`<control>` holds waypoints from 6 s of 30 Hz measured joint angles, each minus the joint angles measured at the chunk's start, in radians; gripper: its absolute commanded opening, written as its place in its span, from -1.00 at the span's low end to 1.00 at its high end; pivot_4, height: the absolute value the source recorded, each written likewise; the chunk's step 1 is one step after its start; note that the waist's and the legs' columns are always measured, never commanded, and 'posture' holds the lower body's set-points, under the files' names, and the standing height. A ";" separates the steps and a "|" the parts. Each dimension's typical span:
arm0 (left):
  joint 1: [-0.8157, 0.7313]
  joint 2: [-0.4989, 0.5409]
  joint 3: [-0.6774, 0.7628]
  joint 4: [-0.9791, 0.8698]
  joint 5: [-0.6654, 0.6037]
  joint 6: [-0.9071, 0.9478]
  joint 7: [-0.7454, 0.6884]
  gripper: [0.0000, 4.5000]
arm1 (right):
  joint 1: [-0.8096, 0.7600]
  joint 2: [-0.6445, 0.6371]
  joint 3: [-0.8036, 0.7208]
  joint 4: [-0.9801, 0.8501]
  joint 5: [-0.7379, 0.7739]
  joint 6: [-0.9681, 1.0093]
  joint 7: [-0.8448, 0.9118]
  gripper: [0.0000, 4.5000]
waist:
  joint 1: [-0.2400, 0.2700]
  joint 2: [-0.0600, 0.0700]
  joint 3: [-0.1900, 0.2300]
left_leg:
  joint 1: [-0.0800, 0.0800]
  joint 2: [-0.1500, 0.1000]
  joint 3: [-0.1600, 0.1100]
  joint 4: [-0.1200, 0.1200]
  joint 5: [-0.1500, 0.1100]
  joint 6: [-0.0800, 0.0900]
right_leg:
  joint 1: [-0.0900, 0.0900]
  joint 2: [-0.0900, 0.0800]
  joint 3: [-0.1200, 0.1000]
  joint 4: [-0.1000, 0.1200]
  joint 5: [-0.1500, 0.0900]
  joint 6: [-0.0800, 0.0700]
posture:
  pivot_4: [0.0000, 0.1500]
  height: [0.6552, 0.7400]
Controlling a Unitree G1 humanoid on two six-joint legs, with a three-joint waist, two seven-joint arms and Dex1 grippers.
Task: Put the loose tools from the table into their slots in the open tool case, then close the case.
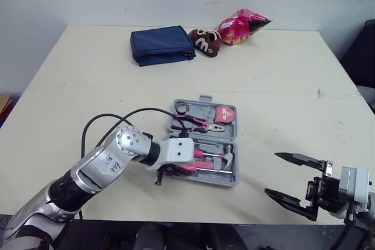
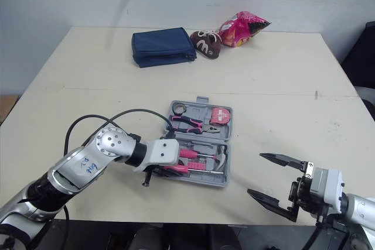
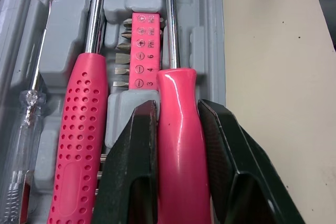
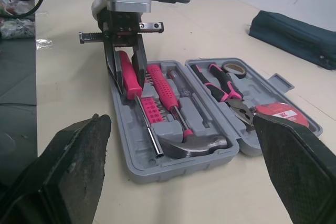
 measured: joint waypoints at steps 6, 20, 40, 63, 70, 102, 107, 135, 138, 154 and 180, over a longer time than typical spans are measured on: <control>0.017 -0.051 0.018 0.016 -0.014 -0.040 -0.004 0.27 | -0.014 -0.001 0.001 -0.007 0.000 0.011 -0.013 1.00 | 0.000 0.000 0.000 | 0.000 0.000 0.000 0.000 0.000 0.000 | 0.000 0.000 0.000 0.000 0.000 0.000 | 1.00 1.00; 0.146 -0.112 0.305 0.261 -0.200 -0.487 -0.189 0.09 | -0.064 0.000 0.002 0.055 0.000 -0.007 0.020 1.00 | -0.001 0.000 0.000 | 0.000 0.000 0.000 0.000 0.000 0.000 | 0.000 0.000 -0.001 0.000 0.000 0.000 | 1.00 1.00; 0.195 -0.177 0.206 0.397 -0.039 -0.670 -0.171 -0.99 | -0.074 0.014 0.006 0.038 -0.030 0.004 -0.032 1.00 | -0.001 0.001 0.000 | 0.001 0.000 0.000 -0.001 0.000 0.000 | 0.001 0.000 0.000 0.000 0.000 0.000 | 1.00 1.00; 0.223 -0.197 0.220 0.413 -0.095 -0.600 -0.164 -0.99 | -0.106 0.011 0.033 0.023 -0.073 0.097 -0.163 1.00 | -0.001 0.009 -0.022 | 0.019 -0.001 -0.001 -0.008 -0.013 0.010 | 0.025 -0.007 -0.006 -0.016 0.000 0.000 | 1.00 1.00; 0.179 -0.104 0.486 0.524 -0.254 -0.592 -0.190 -1.00 | -0.152 -0.050 0.069 0.027 -0.124 0.198 -0.225 0.38 | -0.003 0.009 -0.020 | 0.011 -0.001 0.001 -0.008 -0.009 0.005 | 0.014 -0.006 -0.005 -0.016 0.000 0.000 | 1.00 1.00; 0.154 -0.236 0.403 0.676 0.015 -0.612 -0.014 -1.00 | -0.541 0.050 0.437 0.382 -0.487 0.233 -0.316 -0.99 | -0.008 0.004 -0.016 | -0.001 -0.001 0.008 -0.003 -0.004 0.003 | -0.004 -0.006 0.000 -0.004 0.001 0.004 | 1.00 1.00; 0.216 -0.227 0.418 0.593 0.012 -0.568 0.002 -1.00 | -0.491 0.044 0.434 0.288 -0.470 0.317 -0.318 -0.99 | -0.008 0.004 -0.016 | 0.000 -0.001 0.008 -0.004 -0.004 0.003 | -0.004 -0.006 0.000 -0.004 0.001 0.004 | 1.00 1.00; 0.030 -0.025 0.507 0.466 -0.254 0.178 0.031 0.99 | -0.765 -0.056 0.075 0.001 0.047 1.597 -0.573 1.00 | -0.022 0.001 -0.013 | -0.007 -0.001 0.003 -0.008 -0.002 0.000 | -0.010 -0.006 -0.003 -0.004 0.000 0.000 | 1.00 1.00; -0.029 -0.099 0.451 0.429 -0.237 0.271 0.144 0.99 | -0.893 0.034 0.094 0.062 0.068 1.688 -0.719 1.00 | -0.020 0.001 -0.013 | -0.020 -0.003 0.003 -0.005 0.001 0.001 | -0.024 -0.007 -0.002 0.001 0.000 0.001 | 1.00 1.00; -0.091 -0.209 0.404 0.401 -0.194 0.405 0.373 0.99 | -0.977 0.145 0.162 0.174 0.157 1.703 -1.090 1.00 | -0.029 0.001 -0.013 | -0.030 -0.003 0.004 -0.001 0.005 0.000 | -0.038 -0.006 -0.001 0.012 0.000 0.001 | 1.00 1.00; -0.056 -0.230 0.415 0.298 -0.198 0.475 0.444 -0.70 | -1.029 0.332 0.133 0.219 0.263 1.700 -1.339 -1.00 | -0.029 0.001 -0.014 | -0.030 -0.003 0.004 0.001 0.005 -0.001 | -0.038 -0.007 -0.001 0.014 0.000 0.001 | 1.00 1.00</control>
